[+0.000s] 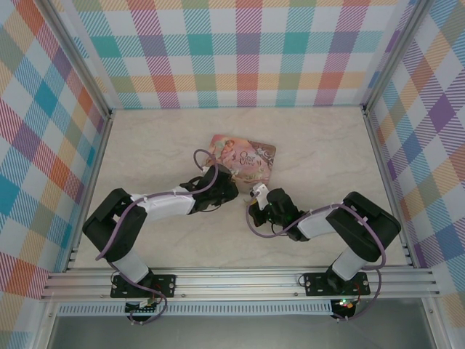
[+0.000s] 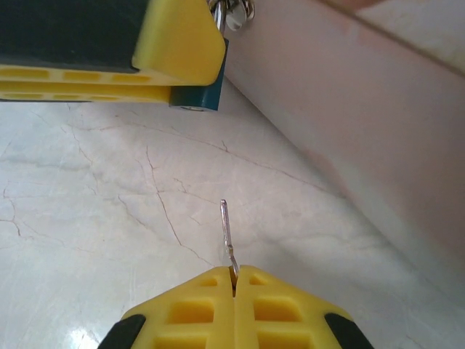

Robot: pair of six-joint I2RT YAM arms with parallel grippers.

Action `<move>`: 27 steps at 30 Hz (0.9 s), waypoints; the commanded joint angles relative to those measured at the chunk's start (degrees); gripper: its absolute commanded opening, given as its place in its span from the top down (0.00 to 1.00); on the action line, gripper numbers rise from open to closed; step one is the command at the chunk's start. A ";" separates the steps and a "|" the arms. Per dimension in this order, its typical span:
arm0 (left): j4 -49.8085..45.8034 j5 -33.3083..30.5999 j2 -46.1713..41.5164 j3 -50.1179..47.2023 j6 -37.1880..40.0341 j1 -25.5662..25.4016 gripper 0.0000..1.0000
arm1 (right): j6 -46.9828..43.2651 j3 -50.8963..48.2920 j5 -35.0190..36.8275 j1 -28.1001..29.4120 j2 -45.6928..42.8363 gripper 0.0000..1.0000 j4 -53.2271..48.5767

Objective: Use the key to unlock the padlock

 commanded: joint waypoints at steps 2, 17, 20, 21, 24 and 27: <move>-0.85 0.14 1.35 3.61 1.87 -1.77 0.82 | 1.27 -1.72 -0.51 0.42 -0.92 0.97 2.20; -0.75 0.66 3.63 6.83 0.62 -3.48 0.82 | 4.81 -4.22 -3.35 -1.37 -0.18 0.97 9.49; -0.80 0.56 3.63 6.93 0.60 -3.49 0.83 | 5.36 -4.22 -4.44 -2.21 0.09 0.97 10.73; -0.80 0.72 3.68 6.94 0.63 -3.52 0.83 | 5.28 -4.01 -4.64 -2.40 0.20 0.97 10.82; -0.68 0.64 3.69 6.96 0.57 -3.45 0.83 | 4.84 -3.01 -5.08 -2.39 0.93 0.97 10.14; -0.58 0.41 3.78 6.92 0.45 -3.49 0.83 | 4.83 -2.38 -4.96 -2.39 2.37 0.97 10.85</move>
